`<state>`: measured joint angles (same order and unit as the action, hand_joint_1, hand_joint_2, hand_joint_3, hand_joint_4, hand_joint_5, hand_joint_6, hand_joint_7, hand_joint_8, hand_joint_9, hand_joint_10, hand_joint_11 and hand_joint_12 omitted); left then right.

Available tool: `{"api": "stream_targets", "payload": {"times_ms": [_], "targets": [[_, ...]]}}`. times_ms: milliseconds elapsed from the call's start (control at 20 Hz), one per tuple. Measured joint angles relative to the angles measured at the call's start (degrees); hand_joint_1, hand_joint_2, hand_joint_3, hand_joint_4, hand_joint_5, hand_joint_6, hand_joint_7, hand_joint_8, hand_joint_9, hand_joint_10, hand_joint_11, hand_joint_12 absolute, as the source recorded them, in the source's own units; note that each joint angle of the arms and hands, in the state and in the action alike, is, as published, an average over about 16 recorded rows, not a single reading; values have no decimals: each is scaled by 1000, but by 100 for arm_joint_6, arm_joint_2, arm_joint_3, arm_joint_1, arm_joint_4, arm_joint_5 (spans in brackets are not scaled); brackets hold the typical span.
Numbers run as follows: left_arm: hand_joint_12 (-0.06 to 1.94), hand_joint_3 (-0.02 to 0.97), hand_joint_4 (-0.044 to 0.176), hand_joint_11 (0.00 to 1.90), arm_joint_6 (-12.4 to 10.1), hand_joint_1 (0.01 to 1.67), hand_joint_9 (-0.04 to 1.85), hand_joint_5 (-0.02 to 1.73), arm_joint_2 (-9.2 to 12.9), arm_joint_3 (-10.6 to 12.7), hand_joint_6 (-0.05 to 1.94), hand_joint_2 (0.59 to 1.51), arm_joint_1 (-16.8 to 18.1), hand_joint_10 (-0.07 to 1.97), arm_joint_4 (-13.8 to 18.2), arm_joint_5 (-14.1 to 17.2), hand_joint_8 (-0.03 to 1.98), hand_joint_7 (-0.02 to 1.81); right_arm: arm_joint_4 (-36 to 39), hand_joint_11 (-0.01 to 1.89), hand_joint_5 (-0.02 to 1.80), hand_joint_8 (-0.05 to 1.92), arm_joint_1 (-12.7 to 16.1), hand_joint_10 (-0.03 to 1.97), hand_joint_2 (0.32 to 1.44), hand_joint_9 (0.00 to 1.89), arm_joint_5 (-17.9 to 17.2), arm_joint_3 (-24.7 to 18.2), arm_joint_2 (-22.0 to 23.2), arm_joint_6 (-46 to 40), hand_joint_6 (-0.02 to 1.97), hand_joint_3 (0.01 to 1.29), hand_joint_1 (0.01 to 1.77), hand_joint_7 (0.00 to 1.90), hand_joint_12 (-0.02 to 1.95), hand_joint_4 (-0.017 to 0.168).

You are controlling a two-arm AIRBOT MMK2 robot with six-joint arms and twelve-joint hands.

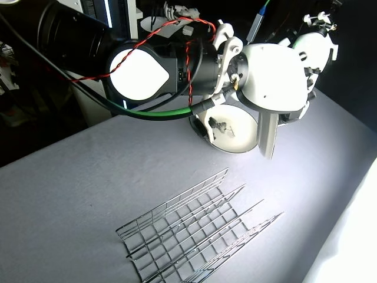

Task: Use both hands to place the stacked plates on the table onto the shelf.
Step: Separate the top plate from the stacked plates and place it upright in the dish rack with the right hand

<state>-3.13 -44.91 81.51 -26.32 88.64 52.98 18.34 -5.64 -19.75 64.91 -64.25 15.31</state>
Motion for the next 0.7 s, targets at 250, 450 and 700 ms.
{"api": "stream_targets", "payload": {"times_ms": [250, 450, 700], "targets": [[12, 21, 6, 40, 39, 14, 43, 55, -46, -13, 20, 1035, -19, 9, -6, -2, 13, 54, -962, 963, 847, 863, 186, 1056, 981, 1044, 398, 6, 80, 4, 1069, 10, 1367, 1030, 1258, -5], [12, 21, 6, 39, 79, 14, 41, 57, -103, -9, 20, 1035, -1, 9, -6, 3, 13, 51, -1508, 965, 847, 855, 280, 1050, 982, 1044, 616, 22, 194, 9, 1073, 10, 1370, 1030, 1261, -7], [11, 21, 6, 36, 133, 14, 38, 58, -172, -2, 20, 1036, 62, 9, 2, -26, 12, 47, -1839, 974, 852, 841, 330, 1041, 984, 1044, 745, 49, 375, 16, 1059, 10, 1371, 1038, 1256, -8]]}}
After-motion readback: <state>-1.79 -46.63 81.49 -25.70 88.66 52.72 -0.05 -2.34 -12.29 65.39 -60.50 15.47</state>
